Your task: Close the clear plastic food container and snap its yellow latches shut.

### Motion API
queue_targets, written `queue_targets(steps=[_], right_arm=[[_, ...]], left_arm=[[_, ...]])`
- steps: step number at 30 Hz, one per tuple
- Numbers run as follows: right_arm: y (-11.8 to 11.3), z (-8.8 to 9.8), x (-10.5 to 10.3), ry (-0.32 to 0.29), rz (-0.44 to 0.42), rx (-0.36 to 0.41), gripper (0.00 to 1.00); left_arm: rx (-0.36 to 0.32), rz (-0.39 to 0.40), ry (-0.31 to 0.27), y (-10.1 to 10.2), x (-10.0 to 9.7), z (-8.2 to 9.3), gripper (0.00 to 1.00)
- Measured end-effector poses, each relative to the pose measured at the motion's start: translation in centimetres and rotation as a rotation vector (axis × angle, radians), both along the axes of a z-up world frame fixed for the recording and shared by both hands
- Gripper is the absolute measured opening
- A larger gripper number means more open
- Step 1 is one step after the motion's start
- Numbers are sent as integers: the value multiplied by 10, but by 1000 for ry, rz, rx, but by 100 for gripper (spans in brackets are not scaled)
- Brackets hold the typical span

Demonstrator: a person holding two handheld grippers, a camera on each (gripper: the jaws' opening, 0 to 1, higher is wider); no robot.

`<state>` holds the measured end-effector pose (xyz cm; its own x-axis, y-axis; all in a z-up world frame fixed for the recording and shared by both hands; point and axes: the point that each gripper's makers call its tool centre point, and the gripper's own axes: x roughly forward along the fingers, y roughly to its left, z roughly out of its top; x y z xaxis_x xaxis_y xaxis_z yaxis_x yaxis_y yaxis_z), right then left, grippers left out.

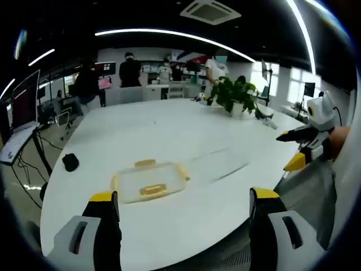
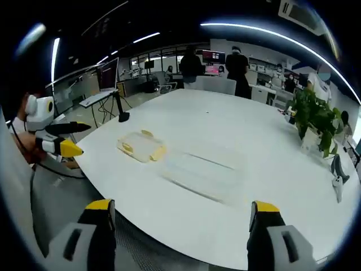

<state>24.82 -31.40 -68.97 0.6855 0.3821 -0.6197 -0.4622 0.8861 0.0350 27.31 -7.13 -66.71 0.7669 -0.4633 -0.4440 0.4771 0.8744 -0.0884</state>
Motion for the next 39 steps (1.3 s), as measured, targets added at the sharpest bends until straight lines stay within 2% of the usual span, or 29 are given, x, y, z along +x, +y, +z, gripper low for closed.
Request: queue_targets(steps=[10,13,30,37,39], right_arm=[[1,0,-1,-2,9,2,99],[-3,3,1,-15,-19,13,95],[-6,3,1,-8,-26,28,95],[-7,3,1,-11,-30,26,95],[-7,3,1,-10,-27,24,92]], left_arm=[[-9,1,-8,-1,0,2,93],[-16,2,-16,-1,0,4,94],[-12,-6,-2,-2,0,1,92],[-18,16,32,0,0,-3,94],[-17,22,42,0,0,-4,96]])
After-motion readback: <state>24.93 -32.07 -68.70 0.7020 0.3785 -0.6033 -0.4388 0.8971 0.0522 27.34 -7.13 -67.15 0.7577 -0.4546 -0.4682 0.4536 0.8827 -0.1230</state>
